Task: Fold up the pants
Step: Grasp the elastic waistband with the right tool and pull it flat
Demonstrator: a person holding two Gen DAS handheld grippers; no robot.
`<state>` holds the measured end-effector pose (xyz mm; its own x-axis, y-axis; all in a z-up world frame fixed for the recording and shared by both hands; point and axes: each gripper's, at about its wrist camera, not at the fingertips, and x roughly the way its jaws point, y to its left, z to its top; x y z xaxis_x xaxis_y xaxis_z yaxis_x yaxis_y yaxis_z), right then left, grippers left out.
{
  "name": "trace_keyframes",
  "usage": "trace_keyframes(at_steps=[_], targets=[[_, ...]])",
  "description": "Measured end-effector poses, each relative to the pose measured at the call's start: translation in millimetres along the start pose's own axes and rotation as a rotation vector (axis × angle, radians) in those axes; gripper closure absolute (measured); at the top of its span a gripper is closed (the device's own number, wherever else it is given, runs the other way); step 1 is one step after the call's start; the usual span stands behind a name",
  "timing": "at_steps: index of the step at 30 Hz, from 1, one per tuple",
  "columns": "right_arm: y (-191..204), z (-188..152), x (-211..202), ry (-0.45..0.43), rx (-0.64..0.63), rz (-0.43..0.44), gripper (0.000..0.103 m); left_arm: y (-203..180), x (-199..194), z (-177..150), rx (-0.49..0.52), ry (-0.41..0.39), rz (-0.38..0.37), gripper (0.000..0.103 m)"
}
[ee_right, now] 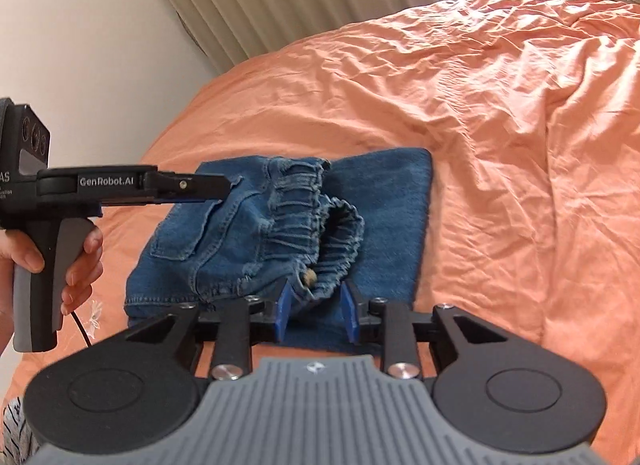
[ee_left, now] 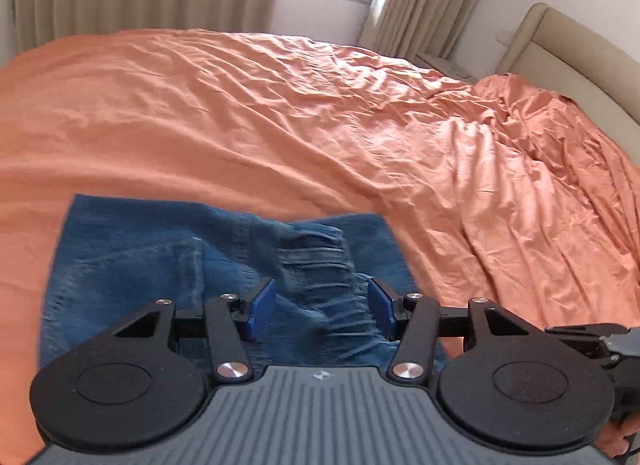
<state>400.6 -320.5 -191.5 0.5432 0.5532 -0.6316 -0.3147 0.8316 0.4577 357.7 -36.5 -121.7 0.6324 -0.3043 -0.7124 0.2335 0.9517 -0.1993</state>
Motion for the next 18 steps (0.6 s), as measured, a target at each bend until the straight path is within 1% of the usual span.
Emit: trace_keyframes(at_steps=[1, 3, 7, 9, 10, 12, 14, 15, 18], targets=[[2, 10, 12, -0.001, 0.012, 0.016, 0.067, 13, 2, 2, 0.004, -0.006, 0.034, 0.041], [2, 28, 39, 0.002, 0.031, 0.043, 0.061, 38, 0, 2, -0.016, -0.003, 0.062, 0.041], [-8, 58, 98, 0.03, 0.08, 0.023, 0.061, 79, 0, -1, -0.061, -0.003, 0.087, 0.041], [-17, 67, 124, 0.051, 0.119, -0.007, 0.061, 95, 2, -3, -0.081, 0.0, 0.087, 0.041], [-22, 70, 134, 0.067, 0.142, -0.006, 0.06, 101, 3, -4, -0.088, 0.004, 0.084, 0.041], [-31, 73, 151, 0.091, 0.202, 0.035, 0.06, 112, 7, -8, -0.093, 0.014, 0.091, 0.041], [-35, 75, 160, 0.094, 0.252, 0.074, 0.065, 120, 10, -12, -0.088, 0.02, 0.098, 0.041], [-34, 76, 162, 0.092, 0.265, 0.088, 0.079, 123, 11, -14, -0.094, 0.021, 0.095, 0.041], [-12, 83, 146, 0.058, 0.192, 0.073, 0.091, 132, 8, -18, -0.124, 0.009, 0.075, 0.042]])
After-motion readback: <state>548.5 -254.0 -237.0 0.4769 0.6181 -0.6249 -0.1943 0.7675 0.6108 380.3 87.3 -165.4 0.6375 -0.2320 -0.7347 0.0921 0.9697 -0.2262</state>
